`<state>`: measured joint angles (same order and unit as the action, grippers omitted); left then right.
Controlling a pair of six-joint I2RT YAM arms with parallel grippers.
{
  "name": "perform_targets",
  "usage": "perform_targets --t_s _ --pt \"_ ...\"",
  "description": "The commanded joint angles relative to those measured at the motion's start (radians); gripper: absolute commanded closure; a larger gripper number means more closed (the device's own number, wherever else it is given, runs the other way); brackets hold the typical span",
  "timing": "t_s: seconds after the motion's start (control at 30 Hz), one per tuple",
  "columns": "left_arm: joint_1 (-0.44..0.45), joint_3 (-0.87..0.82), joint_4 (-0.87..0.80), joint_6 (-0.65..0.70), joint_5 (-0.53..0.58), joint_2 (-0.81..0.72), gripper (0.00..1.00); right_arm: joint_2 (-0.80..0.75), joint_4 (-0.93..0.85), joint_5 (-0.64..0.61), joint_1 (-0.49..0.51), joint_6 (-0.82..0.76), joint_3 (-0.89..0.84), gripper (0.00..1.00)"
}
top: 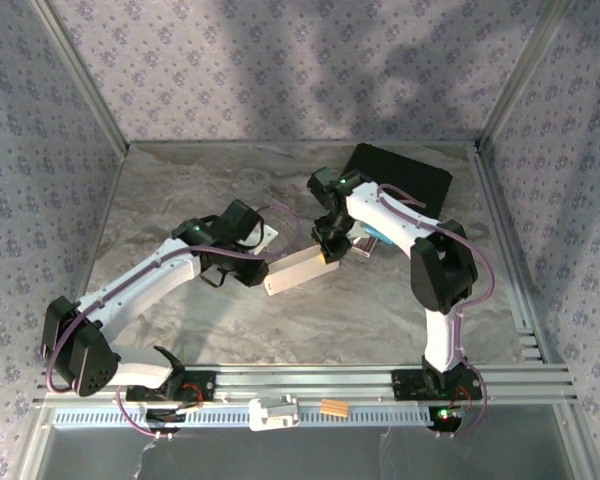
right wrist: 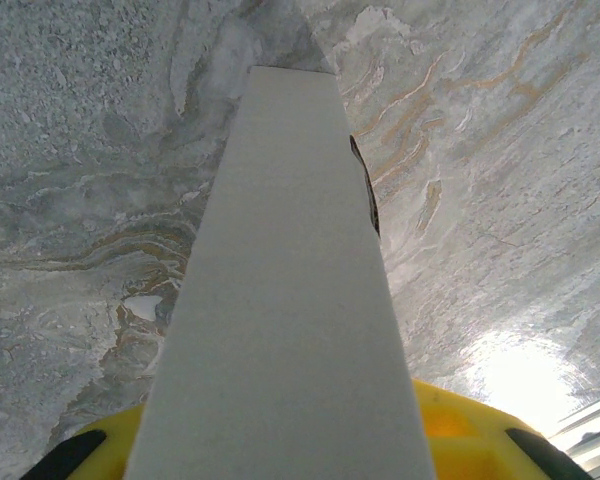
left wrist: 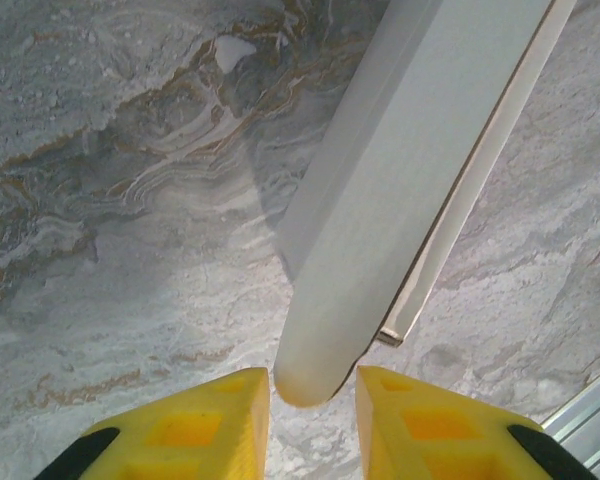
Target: Fold the paper box
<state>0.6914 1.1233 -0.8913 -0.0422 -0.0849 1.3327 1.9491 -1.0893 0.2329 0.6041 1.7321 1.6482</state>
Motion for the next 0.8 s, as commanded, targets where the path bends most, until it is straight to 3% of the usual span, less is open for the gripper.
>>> perform_targets --t_s 0.0,0.23,0.77 --pt "-0.030 0.020 -0.045 0.021 -0.023 -0.037 0.69 0.024 -0.037 -0.001 -0.010 0.015 0.017 0.72" --pt "-0.039 0.066 -0.026 0.060 -0.021 -0.003 0.67 0.027 -0.032 0.003 -0.009 0.015 0.016 0.72" --pt "-0.036 0.088 -0.010 0.067 -0.054 0.044 0.78 0.031 -0.024 0.004 -0.008 0.017 0.016 0.73"
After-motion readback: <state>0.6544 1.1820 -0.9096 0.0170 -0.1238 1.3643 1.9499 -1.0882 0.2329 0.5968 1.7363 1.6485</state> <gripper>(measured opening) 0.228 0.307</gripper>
